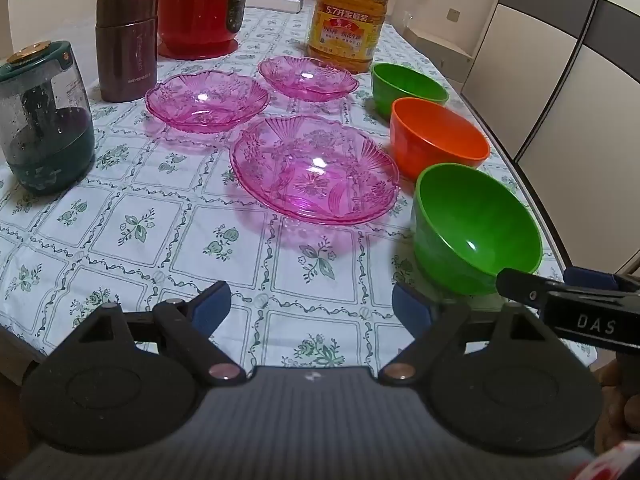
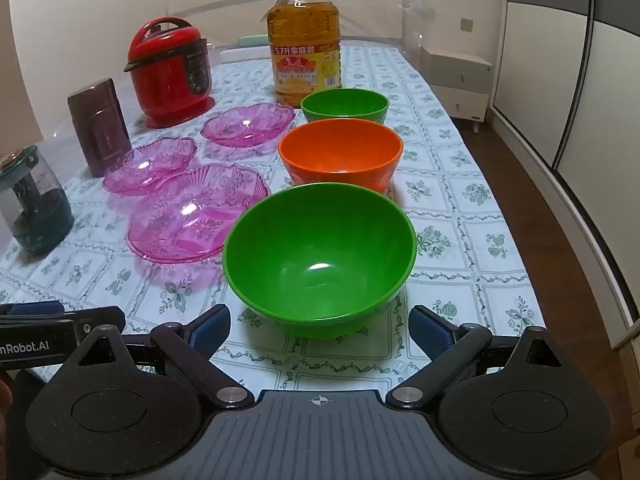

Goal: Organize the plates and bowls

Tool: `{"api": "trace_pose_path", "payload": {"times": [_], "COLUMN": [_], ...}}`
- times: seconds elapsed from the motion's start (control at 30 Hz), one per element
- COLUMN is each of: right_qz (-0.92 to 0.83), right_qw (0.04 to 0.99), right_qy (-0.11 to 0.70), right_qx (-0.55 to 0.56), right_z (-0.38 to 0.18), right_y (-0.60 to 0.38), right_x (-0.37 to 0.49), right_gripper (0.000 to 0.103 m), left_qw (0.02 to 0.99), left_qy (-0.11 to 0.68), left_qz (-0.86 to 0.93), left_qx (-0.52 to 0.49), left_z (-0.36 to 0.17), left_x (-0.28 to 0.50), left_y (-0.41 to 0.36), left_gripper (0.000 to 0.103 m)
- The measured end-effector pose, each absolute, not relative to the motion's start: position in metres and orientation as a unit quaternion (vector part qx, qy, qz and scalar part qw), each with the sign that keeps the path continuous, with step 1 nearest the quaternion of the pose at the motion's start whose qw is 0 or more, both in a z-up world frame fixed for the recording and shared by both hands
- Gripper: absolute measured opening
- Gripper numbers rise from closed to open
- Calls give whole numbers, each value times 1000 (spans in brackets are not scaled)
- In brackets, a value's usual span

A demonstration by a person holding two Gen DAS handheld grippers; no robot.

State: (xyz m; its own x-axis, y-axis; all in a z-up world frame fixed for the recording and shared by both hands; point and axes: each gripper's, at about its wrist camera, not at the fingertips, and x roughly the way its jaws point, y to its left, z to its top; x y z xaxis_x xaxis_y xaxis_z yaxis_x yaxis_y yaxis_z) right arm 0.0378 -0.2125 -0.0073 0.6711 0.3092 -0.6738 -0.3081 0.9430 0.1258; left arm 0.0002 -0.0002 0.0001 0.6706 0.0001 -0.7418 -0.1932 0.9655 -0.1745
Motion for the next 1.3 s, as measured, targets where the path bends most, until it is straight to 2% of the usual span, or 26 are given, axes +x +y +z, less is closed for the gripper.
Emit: {"api": "trace_pose_path", "payload": {"times": [1.3], "right_qz": [171], "right_qw": [914], "right_qy": [368], "right_qx": [2], "right_z": [-7], "right_y": [-211], "right_x": [37], "right_gripper": [96], "left_qw": [908], "left_qy": [402], "left_qz": [64], "left_qx": [-102], "left_z": [-3], "left_x": [-1], "left_y": [-3], "left_gripper": [86]}}
